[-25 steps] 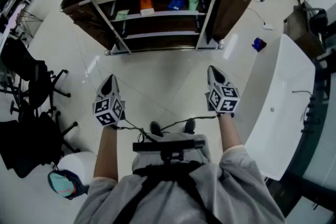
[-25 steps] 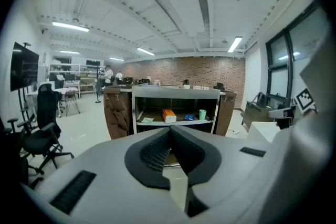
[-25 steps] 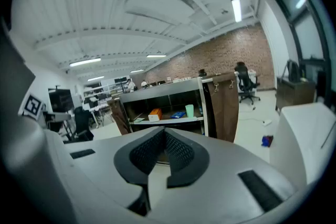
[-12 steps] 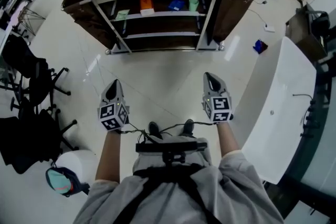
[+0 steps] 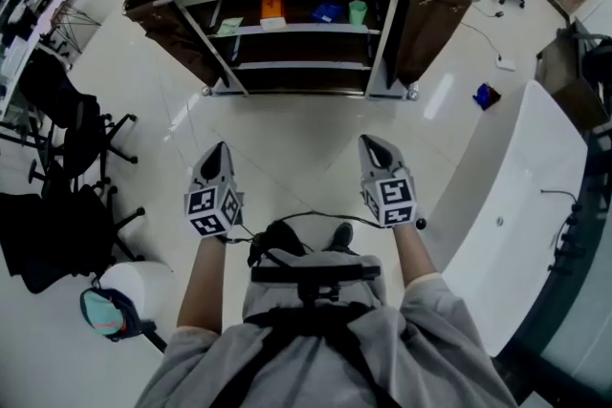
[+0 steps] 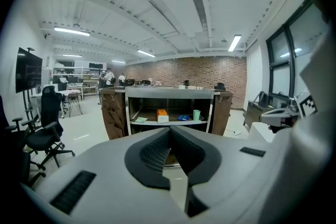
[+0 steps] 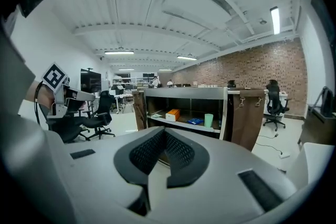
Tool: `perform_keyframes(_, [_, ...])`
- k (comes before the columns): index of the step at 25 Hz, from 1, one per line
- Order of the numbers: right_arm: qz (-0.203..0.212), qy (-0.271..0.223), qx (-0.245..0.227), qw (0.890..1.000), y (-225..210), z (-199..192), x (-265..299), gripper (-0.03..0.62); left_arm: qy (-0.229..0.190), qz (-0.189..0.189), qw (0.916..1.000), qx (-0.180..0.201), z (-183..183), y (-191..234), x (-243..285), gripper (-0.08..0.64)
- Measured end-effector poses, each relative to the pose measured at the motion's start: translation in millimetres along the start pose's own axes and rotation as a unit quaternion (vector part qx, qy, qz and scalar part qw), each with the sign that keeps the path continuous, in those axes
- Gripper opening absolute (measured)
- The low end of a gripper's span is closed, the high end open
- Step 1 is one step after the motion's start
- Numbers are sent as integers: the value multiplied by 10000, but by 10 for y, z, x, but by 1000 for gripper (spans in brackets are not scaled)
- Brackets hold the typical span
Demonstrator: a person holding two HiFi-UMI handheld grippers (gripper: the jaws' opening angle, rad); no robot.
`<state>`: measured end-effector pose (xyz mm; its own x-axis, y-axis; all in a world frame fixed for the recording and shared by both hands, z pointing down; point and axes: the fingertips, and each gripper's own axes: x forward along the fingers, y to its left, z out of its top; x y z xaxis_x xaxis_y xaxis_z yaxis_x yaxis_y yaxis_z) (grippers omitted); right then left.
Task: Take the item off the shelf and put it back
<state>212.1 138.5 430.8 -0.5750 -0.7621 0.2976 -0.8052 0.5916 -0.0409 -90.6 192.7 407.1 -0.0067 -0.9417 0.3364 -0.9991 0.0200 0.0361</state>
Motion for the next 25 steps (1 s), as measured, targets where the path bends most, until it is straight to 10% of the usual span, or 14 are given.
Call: perform_keyframes(25, [-396,55,-121,9991,272,362,2195,11,214,-1234,9906,552,318,812,1753,5])
